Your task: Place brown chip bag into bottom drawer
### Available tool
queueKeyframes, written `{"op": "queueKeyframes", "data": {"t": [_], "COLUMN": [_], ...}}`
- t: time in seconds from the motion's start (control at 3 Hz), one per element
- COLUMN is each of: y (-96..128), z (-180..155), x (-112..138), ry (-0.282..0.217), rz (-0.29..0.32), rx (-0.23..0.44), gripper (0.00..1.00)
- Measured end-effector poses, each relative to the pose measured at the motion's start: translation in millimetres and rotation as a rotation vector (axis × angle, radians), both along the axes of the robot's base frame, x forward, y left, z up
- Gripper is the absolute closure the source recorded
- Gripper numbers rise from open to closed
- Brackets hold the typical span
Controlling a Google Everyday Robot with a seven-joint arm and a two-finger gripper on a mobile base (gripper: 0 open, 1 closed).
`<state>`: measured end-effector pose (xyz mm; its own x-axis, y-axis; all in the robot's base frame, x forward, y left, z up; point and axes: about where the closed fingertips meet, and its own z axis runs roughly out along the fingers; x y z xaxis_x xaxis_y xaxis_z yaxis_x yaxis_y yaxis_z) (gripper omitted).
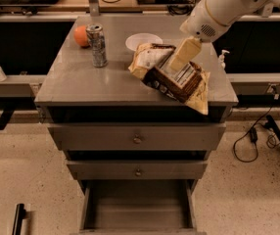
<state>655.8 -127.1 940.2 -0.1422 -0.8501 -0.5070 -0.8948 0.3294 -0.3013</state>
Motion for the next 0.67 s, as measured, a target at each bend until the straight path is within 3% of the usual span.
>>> {"op": "queueKeyframes", "data": {"t": [0.33, 0.67], "y": [4.0, 6.3], "z": [-36.9, -38.3], "x": [21.1, 15.0], "ry": [0.096, 0.116], "rz": [-0.027, -0.030], "rx": [0.051, 0.080], "gripper": [0.49, 0.72]}}
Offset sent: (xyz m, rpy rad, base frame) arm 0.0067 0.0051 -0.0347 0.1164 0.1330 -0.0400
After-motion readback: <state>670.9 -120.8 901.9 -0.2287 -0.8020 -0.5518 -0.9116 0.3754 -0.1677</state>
